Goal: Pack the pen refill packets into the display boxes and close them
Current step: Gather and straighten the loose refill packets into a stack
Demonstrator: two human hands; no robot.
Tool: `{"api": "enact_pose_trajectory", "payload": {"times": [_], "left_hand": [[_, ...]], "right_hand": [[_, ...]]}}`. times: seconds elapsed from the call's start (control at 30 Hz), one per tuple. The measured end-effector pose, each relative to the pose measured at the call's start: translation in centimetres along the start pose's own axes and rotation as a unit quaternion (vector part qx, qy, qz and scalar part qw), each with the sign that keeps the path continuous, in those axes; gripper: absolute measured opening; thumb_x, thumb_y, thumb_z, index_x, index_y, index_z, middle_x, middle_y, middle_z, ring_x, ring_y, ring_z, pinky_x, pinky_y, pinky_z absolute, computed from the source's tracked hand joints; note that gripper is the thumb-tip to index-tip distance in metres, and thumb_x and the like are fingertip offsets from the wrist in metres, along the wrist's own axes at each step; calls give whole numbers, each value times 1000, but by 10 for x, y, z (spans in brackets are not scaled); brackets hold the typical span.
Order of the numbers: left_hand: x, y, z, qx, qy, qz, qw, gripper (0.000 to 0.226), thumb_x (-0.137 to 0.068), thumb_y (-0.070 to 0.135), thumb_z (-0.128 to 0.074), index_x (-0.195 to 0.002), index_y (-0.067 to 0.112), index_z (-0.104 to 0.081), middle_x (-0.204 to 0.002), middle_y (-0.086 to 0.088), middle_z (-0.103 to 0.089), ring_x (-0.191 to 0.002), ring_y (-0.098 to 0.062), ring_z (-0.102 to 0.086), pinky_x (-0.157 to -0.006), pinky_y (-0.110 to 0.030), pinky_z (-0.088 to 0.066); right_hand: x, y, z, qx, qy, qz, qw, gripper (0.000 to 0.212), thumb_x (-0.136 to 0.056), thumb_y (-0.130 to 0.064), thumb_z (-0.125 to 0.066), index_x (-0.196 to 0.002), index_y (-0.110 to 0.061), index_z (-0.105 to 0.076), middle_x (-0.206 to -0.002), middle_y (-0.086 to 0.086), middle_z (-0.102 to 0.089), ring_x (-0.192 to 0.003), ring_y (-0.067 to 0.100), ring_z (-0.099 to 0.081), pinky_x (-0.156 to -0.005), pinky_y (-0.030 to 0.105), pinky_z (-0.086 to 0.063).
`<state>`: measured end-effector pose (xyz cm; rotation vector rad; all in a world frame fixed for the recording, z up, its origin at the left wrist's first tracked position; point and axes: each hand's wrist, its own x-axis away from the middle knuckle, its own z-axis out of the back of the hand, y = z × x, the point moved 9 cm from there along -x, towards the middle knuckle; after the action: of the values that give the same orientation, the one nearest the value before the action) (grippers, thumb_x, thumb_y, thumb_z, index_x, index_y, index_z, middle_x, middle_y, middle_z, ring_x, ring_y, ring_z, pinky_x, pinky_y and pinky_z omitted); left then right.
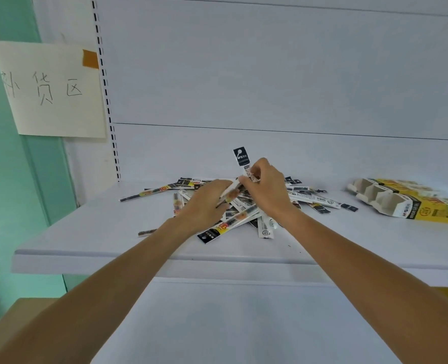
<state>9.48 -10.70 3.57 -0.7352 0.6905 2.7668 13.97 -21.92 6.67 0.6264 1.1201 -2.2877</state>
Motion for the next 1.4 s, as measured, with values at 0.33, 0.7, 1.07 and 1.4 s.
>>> {"api": "enact_pose_trajectory", "payload": {"times": [0.33, 0.7, 1.07, 1.4], "left_hand": [[14, -26, -22, 27, -120, 40, 992, 47, -84, 25, -67, -129, 21, -54, -119, 4, -62, -114, -10, -53, -83, -17, -34], [38, -92, 25, -52, -130, 170, 976, 105, -46, 88, -48, -125, 19, -51, -133, 0, -51, -120, -19, -46, -97, -33, -38], [37, -57, 17, 1, 8, 52, 999, 68, -82, 50, -48, -137, 11, -36, -134, -7, -43, -127, -21, -35, -100, -27, -29], [46, -106, 26, -82, -151, 81, 982, 71, -79, 53, -62, -137, 25, -32, -100, 12, -54, -92, -12, -53, -79, -30, -44]], "right_hand": [[13, 8, -18, 224, -179, 132, 949, 34, -90, -38, -55, -116, -16, -55, -115, 5, -55, -106, 20, -50, -84, 30, -40], [47, 51, -44, 290, -327, 87, 895, 70, -84, -70, -35, -141, -30, -31, -139, 1, -36, -129, 19, -35, -113, 51, -18], [26, 25, -88, 411, -241, 16, 879, 65, -90, -62, -32, -135, -15, -38, -140, 16, -36, -132, 33, -29, -103, 50, -29], [23, 52, -60, 190, -316, -50, 928, 103, -62, -72, -67, -144, -22, -29, -145, 2, -38, -134, 25, -32, -108, 41, -32]]}}
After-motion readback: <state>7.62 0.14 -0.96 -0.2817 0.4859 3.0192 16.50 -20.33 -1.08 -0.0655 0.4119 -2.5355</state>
